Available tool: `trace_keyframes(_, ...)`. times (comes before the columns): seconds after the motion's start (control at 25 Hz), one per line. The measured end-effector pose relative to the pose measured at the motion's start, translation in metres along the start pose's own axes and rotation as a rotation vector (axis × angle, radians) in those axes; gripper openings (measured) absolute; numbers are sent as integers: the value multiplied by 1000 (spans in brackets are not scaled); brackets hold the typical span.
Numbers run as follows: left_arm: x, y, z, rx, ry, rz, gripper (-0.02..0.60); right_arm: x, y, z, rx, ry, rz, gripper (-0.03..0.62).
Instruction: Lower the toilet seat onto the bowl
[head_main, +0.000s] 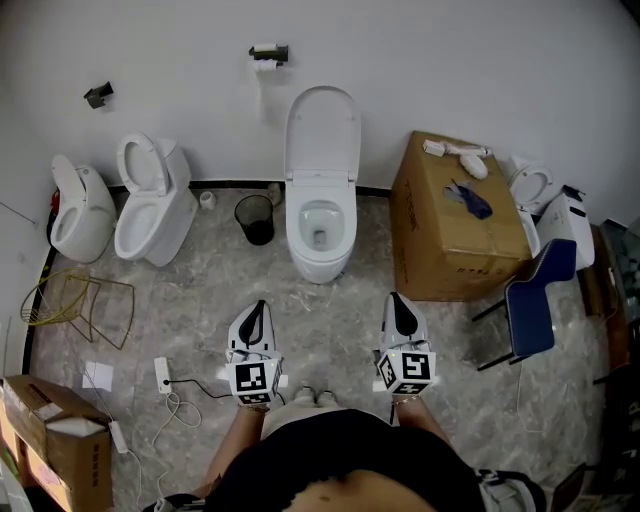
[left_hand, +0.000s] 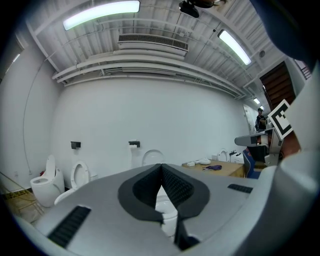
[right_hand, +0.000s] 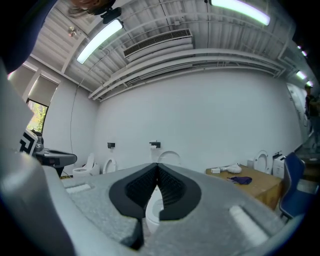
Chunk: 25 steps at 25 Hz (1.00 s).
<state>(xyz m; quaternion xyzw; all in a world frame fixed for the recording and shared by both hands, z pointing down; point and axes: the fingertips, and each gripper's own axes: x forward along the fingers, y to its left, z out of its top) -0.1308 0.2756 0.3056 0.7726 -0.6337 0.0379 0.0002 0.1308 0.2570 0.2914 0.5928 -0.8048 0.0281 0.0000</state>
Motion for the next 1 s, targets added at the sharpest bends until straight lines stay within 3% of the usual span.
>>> trace_keyframes(1.0,10,2,-9,-6,34,3,3,8,5,-9,-14,26,1,6)
